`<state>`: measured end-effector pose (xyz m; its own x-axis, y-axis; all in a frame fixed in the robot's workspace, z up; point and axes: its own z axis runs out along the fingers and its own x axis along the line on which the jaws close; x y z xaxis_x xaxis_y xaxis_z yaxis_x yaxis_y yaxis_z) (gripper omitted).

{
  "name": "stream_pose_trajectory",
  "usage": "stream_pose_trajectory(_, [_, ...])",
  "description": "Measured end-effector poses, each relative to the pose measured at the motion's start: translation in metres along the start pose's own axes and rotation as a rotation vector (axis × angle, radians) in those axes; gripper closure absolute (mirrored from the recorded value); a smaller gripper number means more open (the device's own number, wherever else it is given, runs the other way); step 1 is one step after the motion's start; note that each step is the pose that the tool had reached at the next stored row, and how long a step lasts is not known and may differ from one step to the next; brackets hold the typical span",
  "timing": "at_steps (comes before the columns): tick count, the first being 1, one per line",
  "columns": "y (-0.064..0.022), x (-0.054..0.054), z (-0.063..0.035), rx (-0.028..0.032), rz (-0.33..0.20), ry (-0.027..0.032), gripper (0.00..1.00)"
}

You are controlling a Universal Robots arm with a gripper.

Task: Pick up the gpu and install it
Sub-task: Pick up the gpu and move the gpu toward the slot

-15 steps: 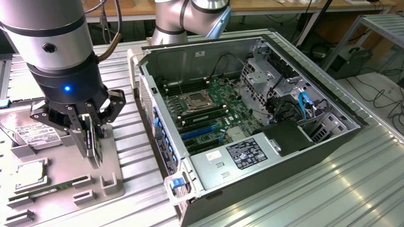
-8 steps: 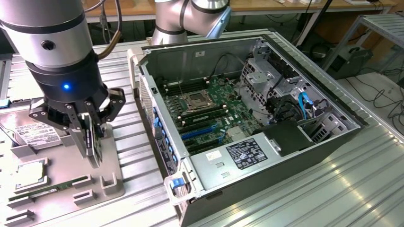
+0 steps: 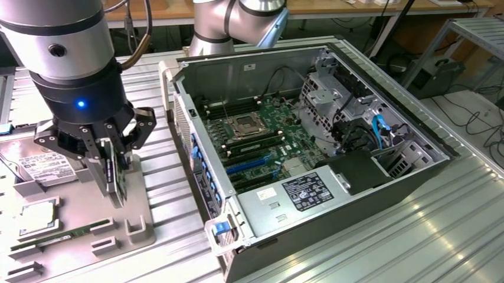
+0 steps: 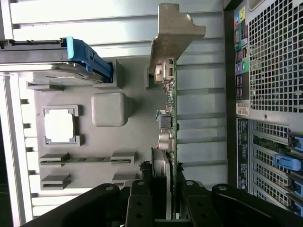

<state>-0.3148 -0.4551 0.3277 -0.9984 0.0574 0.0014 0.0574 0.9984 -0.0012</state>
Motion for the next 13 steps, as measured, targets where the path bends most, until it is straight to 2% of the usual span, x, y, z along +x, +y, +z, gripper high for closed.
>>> stream_pose_trajectory(8, [0.0000, 0.0000, -0.0047, 0.0011, 0.000, -0.0001, 0.72])
stream_pose_trajectory(13, [0.0000, 0.0000, -0.0074, 0.0041, 0.000, -0.0005, 0.72])
